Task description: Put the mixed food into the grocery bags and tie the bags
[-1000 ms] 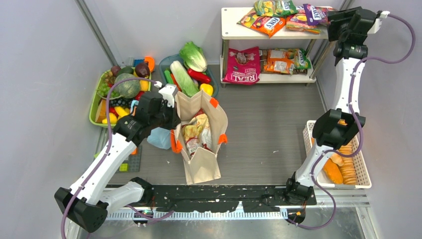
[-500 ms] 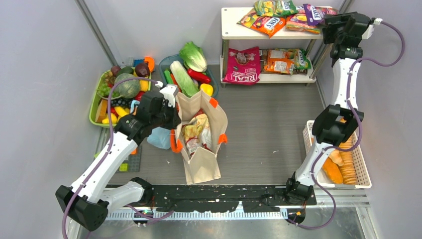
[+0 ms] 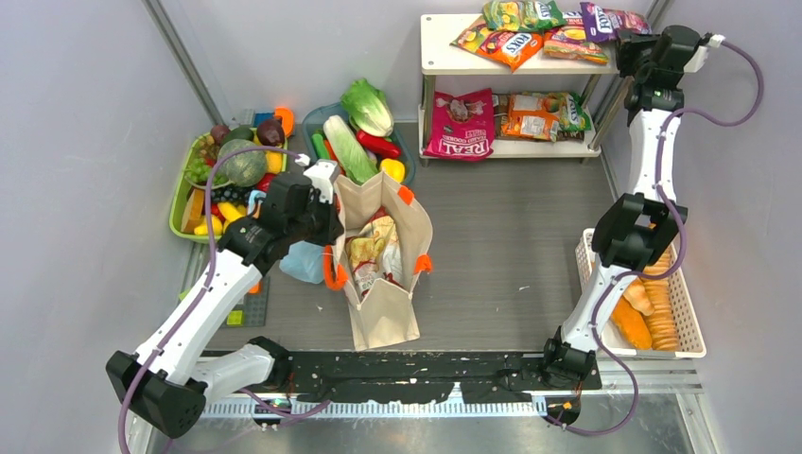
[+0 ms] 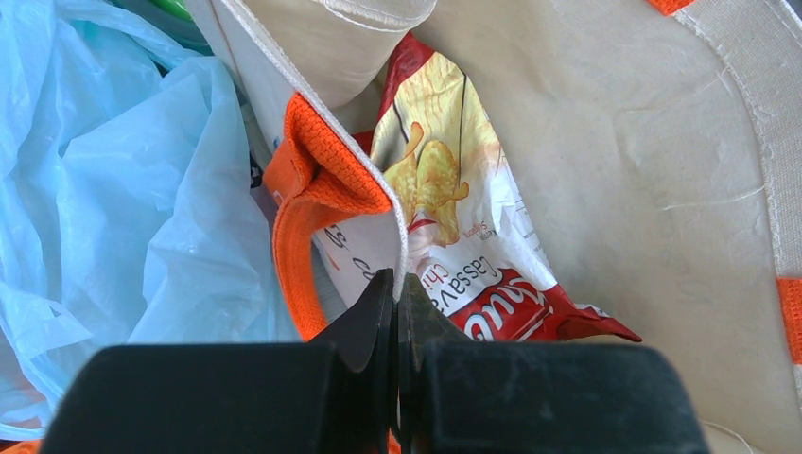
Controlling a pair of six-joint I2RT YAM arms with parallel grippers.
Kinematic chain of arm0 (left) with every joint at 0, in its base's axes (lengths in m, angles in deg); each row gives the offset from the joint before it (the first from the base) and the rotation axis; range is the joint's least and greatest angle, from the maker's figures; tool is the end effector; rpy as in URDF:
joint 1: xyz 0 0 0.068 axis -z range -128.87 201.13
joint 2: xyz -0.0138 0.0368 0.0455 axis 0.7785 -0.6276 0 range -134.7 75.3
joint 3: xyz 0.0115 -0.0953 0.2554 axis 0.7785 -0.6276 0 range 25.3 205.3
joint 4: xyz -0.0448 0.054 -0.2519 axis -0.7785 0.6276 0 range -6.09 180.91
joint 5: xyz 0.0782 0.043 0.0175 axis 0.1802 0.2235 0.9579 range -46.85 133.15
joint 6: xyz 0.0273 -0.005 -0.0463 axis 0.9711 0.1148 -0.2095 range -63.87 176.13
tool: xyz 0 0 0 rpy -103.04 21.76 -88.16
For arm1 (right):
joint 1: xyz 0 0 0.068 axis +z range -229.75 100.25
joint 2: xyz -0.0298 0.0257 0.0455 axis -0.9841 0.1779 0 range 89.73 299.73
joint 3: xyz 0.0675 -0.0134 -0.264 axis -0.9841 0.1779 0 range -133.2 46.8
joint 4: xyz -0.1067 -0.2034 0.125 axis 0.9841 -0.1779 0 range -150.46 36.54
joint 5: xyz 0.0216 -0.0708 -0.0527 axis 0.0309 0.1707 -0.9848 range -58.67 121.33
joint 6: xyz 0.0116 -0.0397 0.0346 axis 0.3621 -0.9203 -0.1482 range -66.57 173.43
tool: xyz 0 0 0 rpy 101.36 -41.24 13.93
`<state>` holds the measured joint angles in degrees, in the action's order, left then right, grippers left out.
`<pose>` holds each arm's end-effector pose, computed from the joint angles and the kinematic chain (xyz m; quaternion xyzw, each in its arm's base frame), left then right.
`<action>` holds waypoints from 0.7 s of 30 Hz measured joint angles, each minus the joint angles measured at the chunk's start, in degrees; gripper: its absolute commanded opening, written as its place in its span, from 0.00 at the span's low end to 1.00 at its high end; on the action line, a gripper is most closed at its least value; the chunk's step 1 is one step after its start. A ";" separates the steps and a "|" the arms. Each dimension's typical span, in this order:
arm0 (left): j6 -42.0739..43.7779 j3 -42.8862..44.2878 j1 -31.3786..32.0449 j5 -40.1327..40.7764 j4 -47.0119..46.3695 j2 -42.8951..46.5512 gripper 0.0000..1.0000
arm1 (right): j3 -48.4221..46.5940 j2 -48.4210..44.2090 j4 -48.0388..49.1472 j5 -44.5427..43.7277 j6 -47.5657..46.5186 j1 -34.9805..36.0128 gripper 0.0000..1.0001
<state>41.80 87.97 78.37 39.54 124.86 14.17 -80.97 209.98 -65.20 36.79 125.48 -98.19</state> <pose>0.1950 -0.1030 0.3417 0.1149 0.8964 -0.1782 0.3892 0.4727 -0.1539 0.4251 0.4968 0.5383 0.3377 0.5911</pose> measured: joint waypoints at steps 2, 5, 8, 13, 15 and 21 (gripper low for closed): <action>0.02 0.00 0.00 0.07 0.00 0.13 0.00 | -0.26 -0.26 0.55 -0.33 -0.70 0.00 0.05; 0.02 0.00 0.00 0.28 0.07 0.72 0.00 | -0.28 -1.49 0.61 -0.11 -1.99 0.00 0.05; 0.02 0.00 0.00 0.59 0.33 1.53 0.00 | -0.31 -3.72 0.61 1.57 -3.48 0.00 0.05; 0.02 0.00 0.00 0.83 0.70 2.10 0.00 | 2.86 -12.74 1.75 6.73 -7.13 0.37 0.05; 0.02 0.00 0.00 0.92 0.85 2.21 0.00 | 6.23 -18.38 2.19 8.20 -8.87 1.29 0.05; 0.02 0.00 0.00 0.96 1.25 2.71 0.00 | 21.35 -40.11 3.45 10.60 -15.76 12.07 0.05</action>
<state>41.83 87.97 78.37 40.50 126.10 16.88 -59.61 169.87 -61.75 47.39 109.72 -86.13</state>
